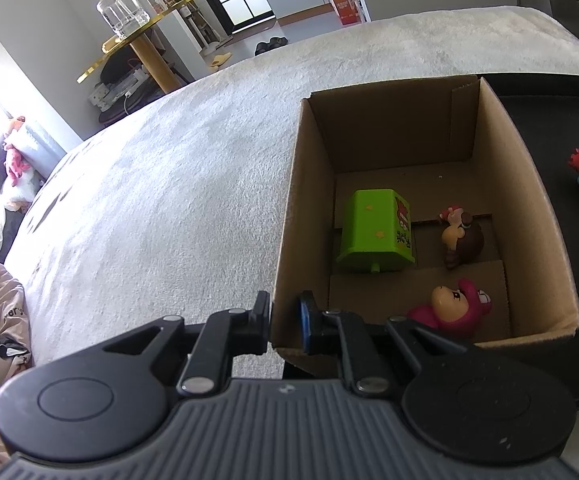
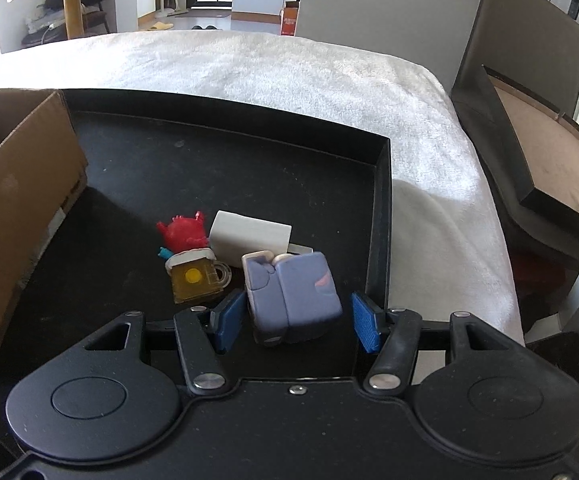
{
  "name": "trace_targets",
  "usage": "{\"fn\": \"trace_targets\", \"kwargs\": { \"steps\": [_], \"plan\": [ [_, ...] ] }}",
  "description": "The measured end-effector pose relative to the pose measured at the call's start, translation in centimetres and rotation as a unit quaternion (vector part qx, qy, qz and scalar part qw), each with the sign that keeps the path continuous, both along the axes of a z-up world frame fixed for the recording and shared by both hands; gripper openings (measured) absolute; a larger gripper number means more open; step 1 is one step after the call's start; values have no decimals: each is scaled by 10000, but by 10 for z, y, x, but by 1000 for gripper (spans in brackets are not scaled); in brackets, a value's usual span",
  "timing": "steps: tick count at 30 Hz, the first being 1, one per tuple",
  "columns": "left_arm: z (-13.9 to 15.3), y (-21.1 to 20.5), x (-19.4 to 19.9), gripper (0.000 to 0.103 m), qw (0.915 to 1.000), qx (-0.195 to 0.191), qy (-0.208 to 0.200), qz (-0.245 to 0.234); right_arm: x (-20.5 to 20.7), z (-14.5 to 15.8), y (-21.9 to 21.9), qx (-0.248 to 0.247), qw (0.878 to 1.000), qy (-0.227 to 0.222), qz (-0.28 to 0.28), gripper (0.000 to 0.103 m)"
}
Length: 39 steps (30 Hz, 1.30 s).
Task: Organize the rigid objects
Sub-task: 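Close the right gripper on the lavender two-tone block, then carry the lavender block with the right gripper over the box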
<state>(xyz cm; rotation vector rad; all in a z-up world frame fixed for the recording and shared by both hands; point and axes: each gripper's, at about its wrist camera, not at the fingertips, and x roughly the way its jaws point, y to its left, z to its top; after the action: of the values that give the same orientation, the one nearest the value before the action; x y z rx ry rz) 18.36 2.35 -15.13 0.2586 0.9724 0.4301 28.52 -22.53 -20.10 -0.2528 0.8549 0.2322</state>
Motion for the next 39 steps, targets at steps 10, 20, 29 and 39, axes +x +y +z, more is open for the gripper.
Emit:
{"fn": "trace_targets", "kwargs": {
  "steps": [10,20,29,39],
  "plan": [
    [0,-1,1,14,10000,13,10,0,3,-1,-3,40,9998,167,113,45],
    [1,0,0,14,10000,-29,-13,-4,-20,18,-1,142,9998,109,129,44],
    [5,4,-3,13,9999,-148,-77,-17,-34,54,17,182,9990,-188,351,44],
    [8,9,-6,13,9993,-338,-164,-5,-39,86,36,264,9976,-377,520,44]
  ]
}}
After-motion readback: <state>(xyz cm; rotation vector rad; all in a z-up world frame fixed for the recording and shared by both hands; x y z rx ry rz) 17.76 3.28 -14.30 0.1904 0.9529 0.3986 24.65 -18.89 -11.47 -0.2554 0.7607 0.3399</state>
